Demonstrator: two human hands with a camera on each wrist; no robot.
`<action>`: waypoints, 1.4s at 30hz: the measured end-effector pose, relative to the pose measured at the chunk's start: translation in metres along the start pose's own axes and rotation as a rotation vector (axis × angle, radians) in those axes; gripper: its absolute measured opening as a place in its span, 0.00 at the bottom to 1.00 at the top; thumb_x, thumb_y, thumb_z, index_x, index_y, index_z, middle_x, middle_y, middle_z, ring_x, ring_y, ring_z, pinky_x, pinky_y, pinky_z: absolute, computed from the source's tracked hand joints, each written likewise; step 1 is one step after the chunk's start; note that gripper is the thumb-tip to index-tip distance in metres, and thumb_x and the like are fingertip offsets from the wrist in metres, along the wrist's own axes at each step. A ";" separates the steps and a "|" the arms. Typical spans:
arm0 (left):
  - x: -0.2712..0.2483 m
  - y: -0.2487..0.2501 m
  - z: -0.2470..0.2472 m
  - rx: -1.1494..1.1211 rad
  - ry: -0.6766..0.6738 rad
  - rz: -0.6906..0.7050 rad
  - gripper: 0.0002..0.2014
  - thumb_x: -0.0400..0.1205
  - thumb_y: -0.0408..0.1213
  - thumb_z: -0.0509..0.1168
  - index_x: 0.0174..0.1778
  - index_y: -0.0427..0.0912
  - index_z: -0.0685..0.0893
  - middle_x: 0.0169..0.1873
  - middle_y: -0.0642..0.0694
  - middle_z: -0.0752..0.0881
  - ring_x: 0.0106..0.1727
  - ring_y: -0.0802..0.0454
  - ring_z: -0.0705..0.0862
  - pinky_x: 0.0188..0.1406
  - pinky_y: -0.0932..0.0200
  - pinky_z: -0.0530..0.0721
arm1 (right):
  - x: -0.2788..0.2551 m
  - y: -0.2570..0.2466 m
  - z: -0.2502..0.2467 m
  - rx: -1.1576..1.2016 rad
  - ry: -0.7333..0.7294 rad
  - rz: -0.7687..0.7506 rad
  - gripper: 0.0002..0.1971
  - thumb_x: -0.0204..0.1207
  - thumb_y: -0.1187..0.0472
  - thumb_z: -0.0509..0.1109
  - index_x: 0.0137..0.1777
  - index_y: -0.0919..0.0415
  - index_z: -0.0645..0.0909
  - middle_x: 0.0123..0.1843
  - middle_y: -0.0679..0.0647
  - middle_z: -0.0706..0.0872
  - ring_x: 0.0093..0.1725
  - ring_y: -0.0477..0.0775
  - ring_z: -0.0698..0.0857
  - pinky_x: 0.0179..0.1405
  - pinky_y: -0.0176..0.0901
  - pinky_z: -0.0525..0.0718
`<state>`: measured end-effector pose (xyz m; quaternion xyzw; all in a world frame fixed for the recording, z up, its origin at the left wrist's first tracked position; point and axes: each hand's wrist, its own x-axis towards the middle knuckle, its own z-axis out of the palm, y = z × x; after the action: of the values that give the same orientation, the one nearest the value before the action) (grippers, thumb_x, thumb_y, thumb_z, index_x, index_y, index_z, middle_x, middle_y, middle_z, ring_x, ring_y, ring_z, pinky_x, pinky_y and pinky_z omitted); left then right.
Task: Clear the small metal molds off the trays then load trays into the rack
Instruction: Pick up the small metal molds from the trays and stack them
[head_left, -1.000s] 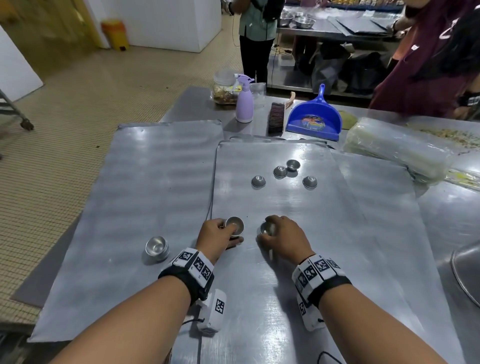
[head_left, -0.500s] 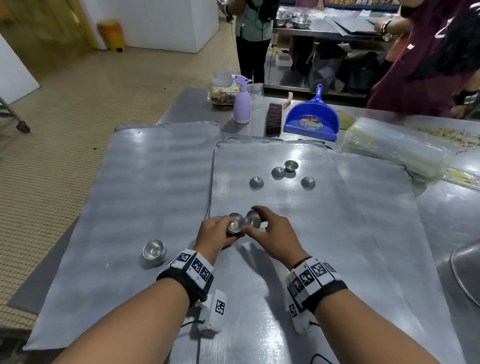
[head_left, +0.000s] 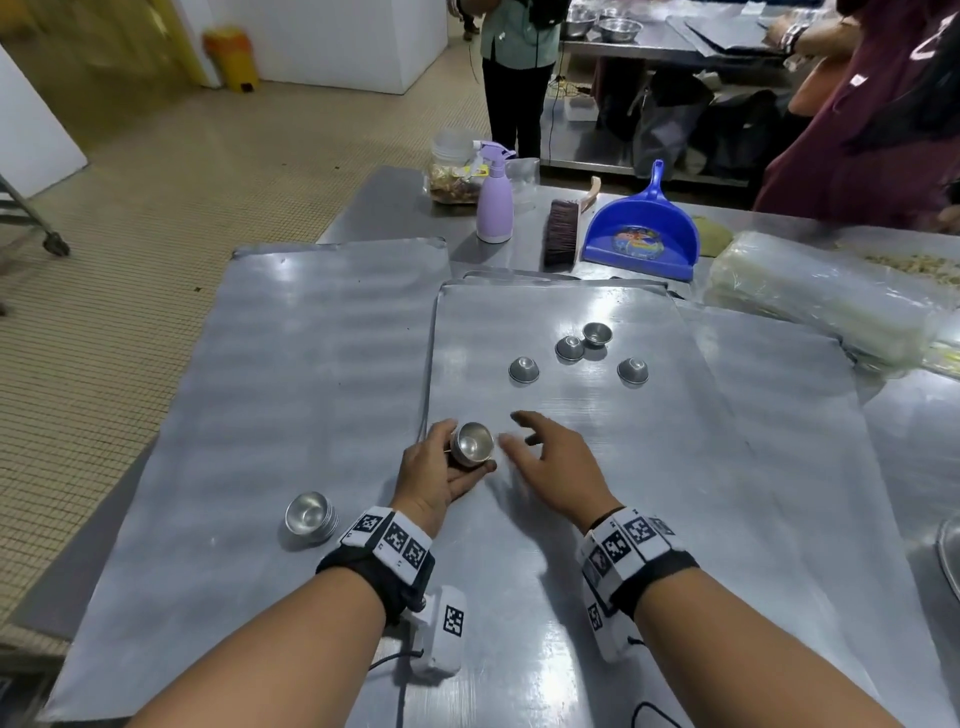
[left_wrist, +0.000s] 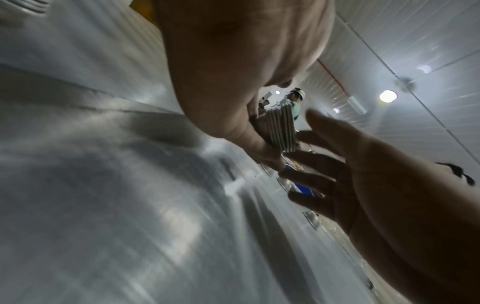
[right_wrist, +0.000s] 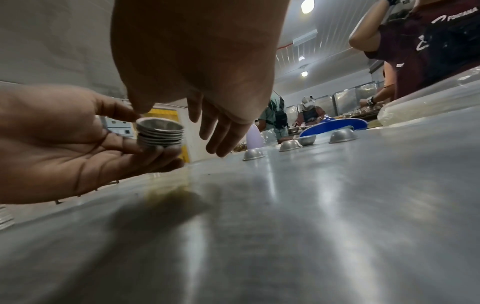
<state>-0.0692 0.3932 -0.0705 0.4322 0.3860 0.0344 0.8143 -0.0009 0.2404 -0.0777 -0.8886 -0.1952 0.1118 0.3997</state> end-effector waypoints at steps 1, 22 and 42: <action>0.002 -0.002 -0.001 0.020 -0.010 0.009 0.18 0.83 0.43 0.71 0.55 0.29 0.86 0.47 0.29 0.91 0.49 0.31 0.92 0.51 0.46 0.92 | 0.008 0.008 -0.003 -0.032 0.021 0.030 0.23 0.81 0.43 0.68 0.73 0.50 0.79 0.69 0.47 0.86 0.58 0.48 0.87 0.60 0.46 0.83; 0.014 -0.015 0.001 0.299 -0.006 0.113 0.08 0.82 0.27 0.67 0.50 0.22 0.85 0.43 0.35 0.86 0.42 0.38 0.94 0.44 0.55 0.92 | 0.135 0.033 0.000 -0.479 -0.104 0.122 0.15 0.85 0.57 0.57 0.67 0.61 0.75 0.63 0.64 0.84 0.60 0.68 0.84 0.56 0.55 0.81; 0.006 -0.018 -0.001 0.335 -0.043 0.180 0.04 0.83 0.26 0.68 0.48 0.28 0.87 0.44 0.33 0.88 0.40 0.39 0.94 0.49 0.49 0.93 | -0.002 0.037 -0.021 -0.283 -0.011 0.124 0.12 0.77 0.48 0.71 0.48 0.56 0.82 0.59 0.51 0.79 0.52 0.57 0.84 0.49 0.46 0.79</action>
<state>-0.0706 0.3846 -0.0875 0.5952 0.3286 0.0329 0.7326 0.0148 0.2029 -0.0916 -0.9458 -0.1561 0.1125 0.2616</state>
